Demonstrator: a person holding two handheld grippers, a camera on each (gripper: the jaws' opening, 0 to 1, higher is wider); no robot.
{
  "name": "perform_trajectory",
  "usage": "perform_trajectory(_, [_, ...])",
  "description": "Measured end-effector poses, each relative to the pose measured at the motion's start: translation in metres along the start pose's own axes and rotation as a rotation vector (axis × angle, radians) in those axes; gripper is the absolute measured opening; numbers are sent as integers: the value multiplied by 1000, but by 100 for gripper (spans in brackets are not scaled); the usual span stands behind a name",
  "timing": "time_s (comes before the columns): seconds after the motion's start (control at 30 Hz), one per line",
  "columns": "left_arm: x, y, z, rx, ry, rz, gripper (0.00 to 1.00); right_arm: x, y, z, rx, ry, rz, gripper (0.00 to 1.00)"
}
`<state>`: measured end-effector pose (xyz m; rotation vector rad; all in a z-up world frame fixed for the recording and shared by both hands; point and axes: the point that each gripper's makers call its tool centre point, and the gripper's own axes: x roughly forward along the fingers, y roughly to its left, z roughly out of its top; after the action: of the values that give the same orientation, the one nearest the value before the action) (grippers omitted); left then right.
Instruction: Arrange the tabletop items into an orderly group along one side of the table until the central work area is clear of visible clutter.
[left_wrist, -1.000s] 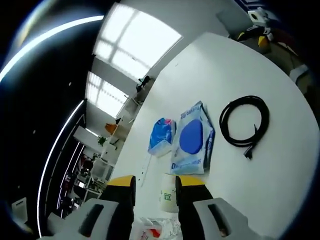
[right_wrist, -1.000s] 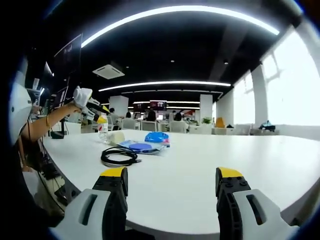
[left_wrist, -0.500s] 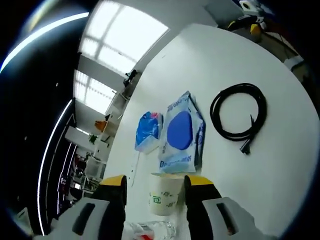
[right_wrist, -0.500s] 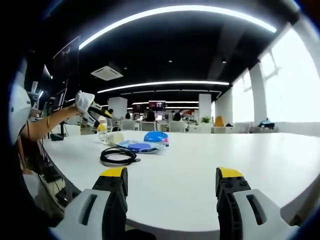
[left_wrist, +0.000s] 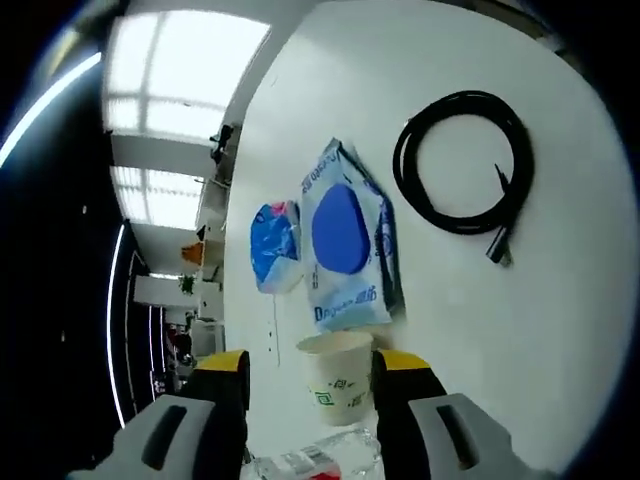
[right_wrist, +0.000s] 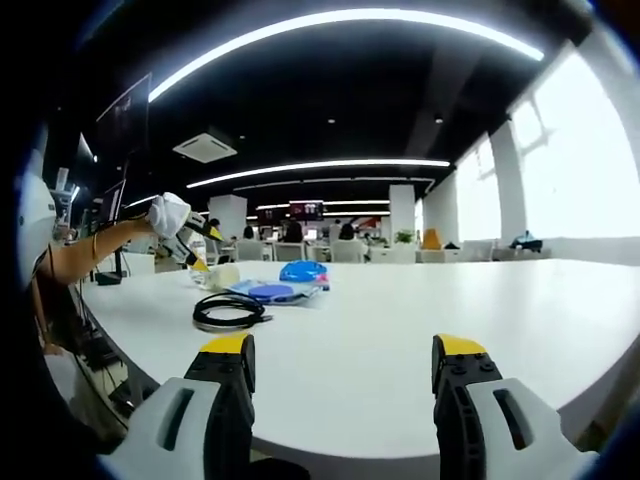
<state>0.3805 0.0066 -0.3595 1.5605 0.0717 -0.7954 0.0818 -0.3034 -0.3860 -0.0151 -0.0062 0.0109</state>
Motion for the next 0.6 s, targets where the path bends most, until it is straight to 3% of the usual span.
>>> perform_trajectory(0.17, [4, -3, 0, 188, 110, 31, 49, -1, 0, 2, 2, -6, -1, 69])
perform_trajectory(0.27, [5, -2, 3, 295, 181, 82, 45, -3, -6, 2, 15, -8, -18, 69])
perform_trajectory(0.33, [7, -8, 3, 336, 210, 69, 41, -5, -9, 1, 23, -10, -30, 70])
perform_trajectory(0.47, [11, -13, 5, 350, 211, 53, 37, -8, -13, 2, 25, -13, -38, 70])
perform_trajectory(0.6, [16, -17, 4, 427, 261, 35, 36, -8, -15, -1, 33, -10, -43, 70])
